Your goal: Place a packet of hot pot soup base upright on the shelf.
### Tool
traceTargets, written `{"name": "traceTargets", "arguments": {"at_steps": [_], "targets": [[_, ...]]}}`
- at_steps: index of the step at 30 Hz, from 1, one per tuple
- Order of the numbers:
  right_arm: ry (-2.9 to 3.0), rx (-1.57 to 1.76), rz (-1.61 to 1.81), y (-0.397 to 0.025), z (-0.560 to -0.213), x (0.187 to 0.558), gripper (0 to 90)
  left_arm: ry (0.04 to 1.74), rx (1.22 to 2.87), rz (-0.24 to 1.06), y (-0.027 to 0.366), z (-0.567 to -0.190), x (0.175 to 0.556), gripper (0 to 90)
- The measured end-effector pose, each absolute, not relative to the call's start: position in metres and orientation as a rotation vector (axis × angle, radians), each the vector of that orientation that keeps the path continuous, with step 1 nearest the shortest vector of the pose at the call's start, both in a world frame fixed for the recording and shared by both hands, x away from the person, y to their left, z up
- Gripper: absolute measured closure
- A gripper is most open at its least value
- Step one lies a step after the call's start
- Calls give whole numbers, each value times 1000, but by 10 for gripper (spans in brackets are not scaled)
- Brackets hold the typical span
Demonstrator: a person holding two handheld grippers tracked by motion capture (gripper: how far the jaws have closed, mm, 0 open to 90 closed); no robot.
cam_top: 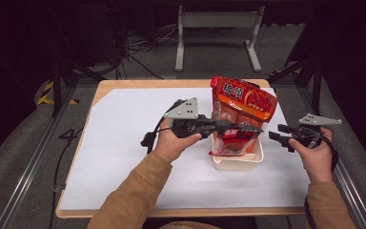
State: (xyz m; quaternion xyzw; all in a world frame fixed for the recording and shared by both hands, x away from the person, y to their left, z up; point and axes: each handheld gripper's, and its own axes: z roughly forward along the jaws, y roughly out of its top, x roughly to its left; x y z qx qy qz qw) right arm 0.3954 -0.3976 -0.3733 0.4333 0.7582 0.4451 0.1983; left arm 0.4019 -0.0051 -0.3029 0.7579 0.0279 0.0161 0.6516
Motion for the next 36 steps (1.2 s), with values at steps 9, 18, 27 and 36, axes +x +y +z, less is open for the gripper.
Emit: {"name": "traceTargets", "arguments": {"at_steps": [9, 18, 27, 36], "targets": [[2121, 1213, 1249, -398, -374, 396, 429, 57, 1711, 3, -18, -310, 405, 900], [2119, 1213, 1255, -398, -373, 395, 426, 42, 1709, 1, -27, -314, 404, 900], [2119, 1217, 1259, -398, -373, 395, 423, 46, 1714, 42, -31, -324, 404, 900], [2124, 1220, 1257, -397, -374, 396, 420, 62, 1709, 46, -36, -330, 405, 900]]}}
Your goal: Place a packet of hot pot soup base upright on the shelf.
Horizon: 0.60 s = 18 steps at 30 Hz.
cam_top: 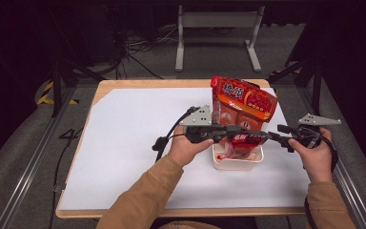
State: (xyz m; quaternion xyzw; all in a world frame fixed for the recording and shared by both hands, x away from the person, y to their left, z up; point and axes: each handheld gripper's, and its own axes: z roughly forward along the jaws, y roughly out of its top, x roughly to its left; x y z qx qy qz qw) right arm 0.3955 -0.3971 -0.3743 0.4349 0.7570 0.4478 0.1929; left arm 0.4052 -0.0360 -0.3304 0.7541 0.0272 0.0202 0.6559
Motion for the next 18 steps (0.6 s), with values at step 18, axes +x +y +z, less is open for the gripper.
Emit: {"name": "traceTargets", "arguments": {"at_steps": [18], "targets": [[2125, 1219, 1259, -397, -374, 395, 415, 117, 1745, 26, -33, -353, 413, 900]]}}
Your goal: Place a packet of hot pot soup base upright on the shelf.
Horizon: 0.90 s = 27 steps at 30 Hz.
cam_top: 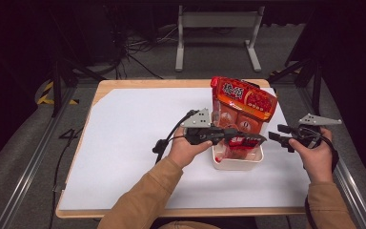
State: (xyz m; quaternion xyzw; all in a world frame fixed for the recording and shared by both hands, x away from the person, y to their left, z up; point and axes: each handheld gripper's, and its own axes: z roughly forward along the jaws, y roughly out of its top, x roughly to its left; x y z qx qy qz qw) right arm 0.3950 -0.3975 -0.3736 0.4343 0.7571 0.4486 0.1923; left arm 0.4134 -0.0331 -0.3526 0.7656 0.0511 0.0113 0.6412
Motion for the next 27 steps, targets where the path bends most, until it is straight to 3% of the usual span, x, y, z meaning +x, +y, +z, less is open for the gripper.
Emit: {"name": "traceTargets", "arguments": {"at_steps": [6, 10, 15, 22, 27], "targets": [[2126, 1227, 1257, -397, -374, 395, 413, 144, 1775, 22, -29, -357, 416, 868], [2124, 1219, 1258, -398, -374, 395, 407, 182, 1773, 33, -26, -358, 418, 669], [2127, 1212, 1255, -397, -374, 396, 398, 189, 1770, 44, -23, -357, 417, 515], [2124, 1213, 1255, -396, -375, 397, 382, 213, 1767, 44, -14, -353, 416, 388], [2123, 1206, 1256, -395, -375, 398, 366, 246, 1781, 63, -3, -348, 418, 374]]}}
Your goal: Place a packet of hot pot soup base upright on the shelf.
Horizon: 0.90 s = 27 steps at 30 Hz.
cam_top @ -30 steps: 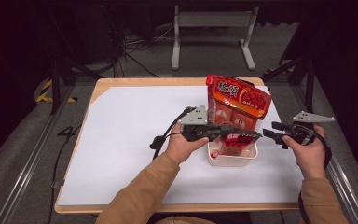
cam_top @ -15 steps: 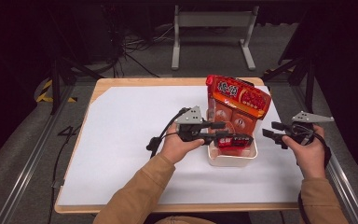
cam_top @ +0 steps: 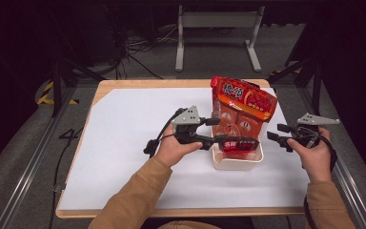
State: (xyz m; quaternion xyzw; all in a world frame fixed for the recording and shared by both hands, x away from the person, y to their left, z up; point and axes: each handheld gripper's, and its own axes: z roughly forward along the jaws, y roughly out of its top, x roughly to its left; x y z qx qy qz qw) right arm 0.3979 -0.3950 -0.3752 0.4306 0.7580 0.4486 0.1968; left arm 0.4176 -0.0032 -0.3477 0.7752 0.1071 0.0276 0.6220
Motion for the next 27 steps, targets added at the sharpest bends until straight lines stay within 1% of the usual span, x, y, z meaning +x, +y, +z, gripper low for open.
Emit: {"name": "traceTargets", "arguments": {"at_steps": [2, 7, 14, 18, 27], "targets": [[2119, 1204, 1260, -395, -375, 398, 359, 275, 1799, 80, 3, -346, 419, 352], [2114, 1185, 1269, -395, -375, 398, 336, 335, 1851, 130, 21, -343, 418, 337], [2112, 1147, 1282, -392, -374, 398, 316, 384, 1862, 195, 54, -337, 411, 291], [2110, 1142, 1279, -392, -375, 397, 308, 415, 1897, 249, 70, -337, 406, 290], [2113, 1118, 1283, -390, -377, 396, 297, 512, 1895, 275, 117, -345, 394, 256]]}}
